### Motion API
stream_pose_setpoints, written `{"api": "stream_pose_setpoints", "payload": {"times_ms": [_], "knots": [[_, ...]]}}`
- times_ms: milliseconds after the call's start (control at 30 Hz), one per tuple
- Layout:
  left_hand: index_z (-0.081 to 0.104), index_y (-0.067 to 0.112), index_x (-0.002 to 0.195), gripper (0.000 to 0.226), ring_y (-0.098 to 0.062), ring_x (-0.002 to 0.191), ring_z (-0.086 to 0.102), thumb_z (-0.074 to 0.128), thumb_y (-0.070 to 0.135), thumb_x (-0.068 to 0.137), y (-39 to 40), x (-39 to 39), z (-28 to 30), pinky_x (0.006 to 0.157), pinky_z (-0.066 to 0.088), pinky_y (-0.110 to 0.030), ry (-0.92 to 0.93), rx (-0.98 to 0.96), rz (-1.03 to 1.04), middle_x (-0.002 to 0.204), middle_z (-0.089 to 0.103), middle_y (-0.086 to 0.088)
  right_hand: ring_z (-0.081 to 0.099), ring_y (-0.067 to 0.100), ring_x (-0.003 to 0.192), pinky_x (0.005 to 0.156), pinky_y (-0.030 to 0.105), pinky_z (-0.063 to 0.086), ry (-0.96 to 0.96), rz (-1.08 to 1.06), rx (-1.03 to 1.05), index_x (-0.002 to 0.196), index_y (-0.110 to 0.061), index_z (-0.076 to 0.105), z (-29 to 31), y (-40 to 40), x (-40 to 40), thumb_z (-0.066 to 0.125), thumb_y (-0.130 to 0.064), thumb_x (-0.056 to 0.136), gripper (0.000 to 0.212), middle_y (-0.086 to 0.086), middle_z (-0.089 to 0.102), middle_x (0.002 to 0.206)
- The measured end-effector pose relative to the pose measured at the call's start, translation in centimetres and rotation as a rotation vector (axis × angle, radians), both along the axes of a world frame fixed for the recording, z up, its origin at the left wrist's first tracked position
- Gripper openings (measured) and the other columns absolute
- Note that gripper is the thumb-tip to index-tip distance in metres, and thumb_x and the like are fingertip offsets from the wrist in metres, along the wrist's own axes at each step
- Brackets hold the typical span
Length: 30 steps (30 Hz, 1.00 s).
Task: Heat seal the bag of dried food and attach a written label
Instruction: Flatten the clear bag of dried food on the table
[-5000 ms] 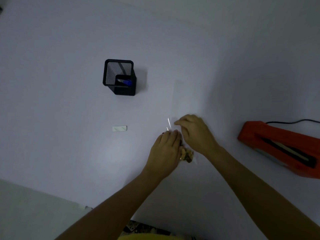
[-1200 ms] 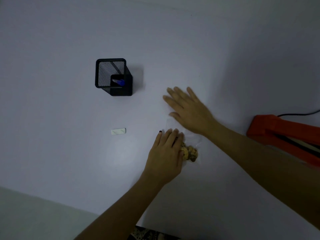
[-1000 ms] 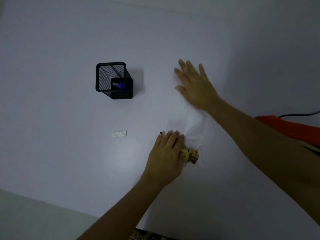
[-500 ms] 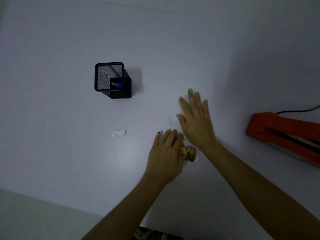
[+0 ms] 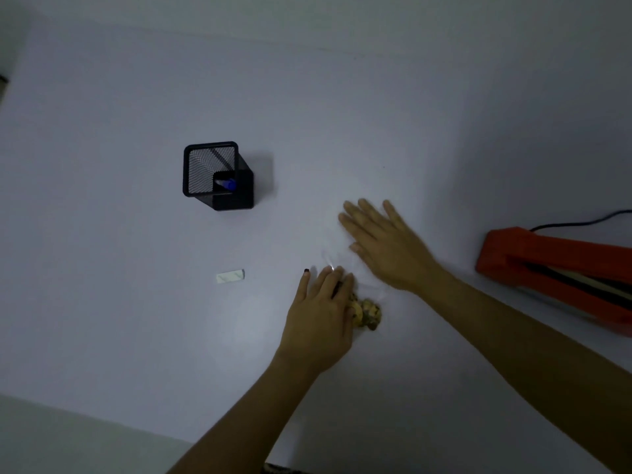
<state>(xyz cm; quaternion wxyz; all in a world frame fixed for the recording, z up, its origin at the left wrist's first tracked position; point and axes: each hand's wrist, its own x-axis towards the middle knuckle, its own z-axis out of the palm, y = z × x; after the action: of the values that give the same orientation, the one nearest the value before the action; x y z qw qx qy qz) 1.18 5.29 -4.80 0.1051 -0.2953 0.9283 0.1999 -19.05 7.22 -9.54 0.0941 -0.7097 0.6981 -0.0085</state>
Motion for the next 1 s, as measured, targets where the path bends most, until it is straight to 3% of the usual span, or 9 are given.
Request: {"api": "stream_pose_setpoints", "payload": {"times_ms": [133, 267, 333, 433, 467, 600, 767, 900, 1000], "knots": [[0.044, 0.015, 0.14, 0.054, -0.026, 0.137, 0.039, 0.031, 0.035, 0.092, -0.1, 0.1, 0.1, 0.117, 0.014, -0.045, -0.017, -0.005, -0.011, 0.144, 0.046, -0.006, 0.024, 0.032, 0.143, 0.113, 0.057, 0.017, 0.055, -0.12, 0.048, 0.148, -0.024, 0.024, -0.4, -2.9, -4.7, 0.019, -0.04, 0.099, 0.052, 0.011, 0.024, 0.156], [0.045, 0.015, 0.139, 0.054, -0.027, 0.137, 0.04, 0.029, 0.036, 0.092, 0.0, 0.0, 0.1, 0.117, 0.016, -0.046, -0.014, -0.002, -0.013, 0.143, 0.047, -0.007, 0.022, 0.036, 0.143, 0.112, 0.06, 0.014, 0.032, -0.389, 0.049, 0.148, -0.017, 0.024, 0.6, -5.0, -8.1, 0.015, -0.043, 0.096, 0.059, 0.011, 0.025, 0.156], [0.046, 0.014, 0.139, 0.054, -0.027, 0.136, 0.04, 0.028, 0.036, 0.092, 0.1, 0.0, 0.2, 0.116, 0.017, -0.045, -0.005, 0.008, -0.003, 0.143, 0.047, -0.007, 0.024, 0.035, 0.142, 0.112, 0.058, 0.015, 0.043, -0.268, 0.014, 0.147, -0.017, 0.027, 1.1, -5.6, -6.3, 0.015, -0.042, 0.095, 0.059, 0.01, 0.029, 0.155], [0.044, 0.015, 0.14, 0.055, -0.026, 0.138, 0.038, 0.027, 0.036, 0.092, 0.2, 0.1, 0.2, 0.117, 0.015, -0.045, -0.007, 0.013, 0.008, 0.145, 0.046, -0.006, 0.024, 0.03, 0.143, 0.114, 0.054, 0.015, 0.066, 0.089, 0.04, 0.147, -0.022, 0.028, 0.3, -4.9, -2.7, 0.019, -0.04, 0.098, 0.053, 0.006, 0.028, 0.155], [0.043, 0.015, 0.141, 0.056, -0.026, 0.138, 0.037, 0.026, 0.037, 0.092, 0.2, 0.0, 0.2, 0.118, 0.015, -0.044, -0.007, 0.014, 0.007, 0.145, 0.045, -0.006, 0.021, 0.029, 0.144, 0.115, 0.054, 0.012, 0.07, 0.097, 0.062, 0.148, -0.024, 0.025, 0.1, -4.7, -2.5, 0.017, -0.041, 0.099, 0.052, 0.005, 0.025, 0.157], [0.04, 0.014, 0.143, 0.059, -0.025, 0.143, 0.029, 0.019, 0.038, 0.093, 0.1, -0.5, 0.3, 0.119, 0.01, -0.042, 0.011, 0.034, 0.005, 0.15, 0.038, -0.006, 0.017, 0.031, 0.145, 0.115, 0.057, 0.01, 0.017, -0.259, 0.051, 0.149, -0.026, 0.02, -0.2, -4.1, -4.1, 0.014, -0.041, 0.099, 0.052, 0.003, 0.023, 0.158], [0.039, 0.015, 0.143, 0.059, -0.025, 0.141, 0.032, 0.018, 0.04, 0.094, 0.3, -0.9, 0.2, 0.117, 0.012, -0.04, 0.02, 0.025, 0.014, 0.149, 0.04, -0.007, 0.015, 0.032, 0.145, 0.118, 0.051, 0.011, -0.153, -0.625, -0.101, 0.148, -0.008, 0.024, 0.7, -1.0, -3.3, 0.028, -0.032, 0.102, 0.052, 0.014, 0.018, 0.157], [0.044, 0.012, 0.14, 0.05, -0.028, 0.136, 0.039, 0.034, 0.036, 0.097, 0.8, -1.0, 0.1, 0.115, 0.026, -0.04, 0.056, 0.045, 0.074, 0.145, 0.046, -0.009, 0.042, 0.03, 0.127, 0.105, 0.045, 0.039, -0.33, -0.772, -0.222, 0.134, -0.011, 0.047, 2.7, 3.0, 0.4, 0.053, -0.032, 0.094, 0.046, 0.015, 0.047, 0.139], [0.053, 0.011, 0.131, 0.047, -0.024, 0.125, 0.049, 0.035, 0.034, 0.094, 0.9, -1.6, 0.4, 0.107, 0.038, -0.036, 0.095, 0.035, 0.094, 0.135, 0.054, -0.008, 0.046, 0.02, 0.116, 0.093, 0.028, 0.044, -0.531, -0.851, -0.145, 0.128, -0.015, 0.05, 3.5, 4.5, 3.9, 0.064, -0.035, 0.087, 0.048, 0.007, 0.049, 0.128]]}}
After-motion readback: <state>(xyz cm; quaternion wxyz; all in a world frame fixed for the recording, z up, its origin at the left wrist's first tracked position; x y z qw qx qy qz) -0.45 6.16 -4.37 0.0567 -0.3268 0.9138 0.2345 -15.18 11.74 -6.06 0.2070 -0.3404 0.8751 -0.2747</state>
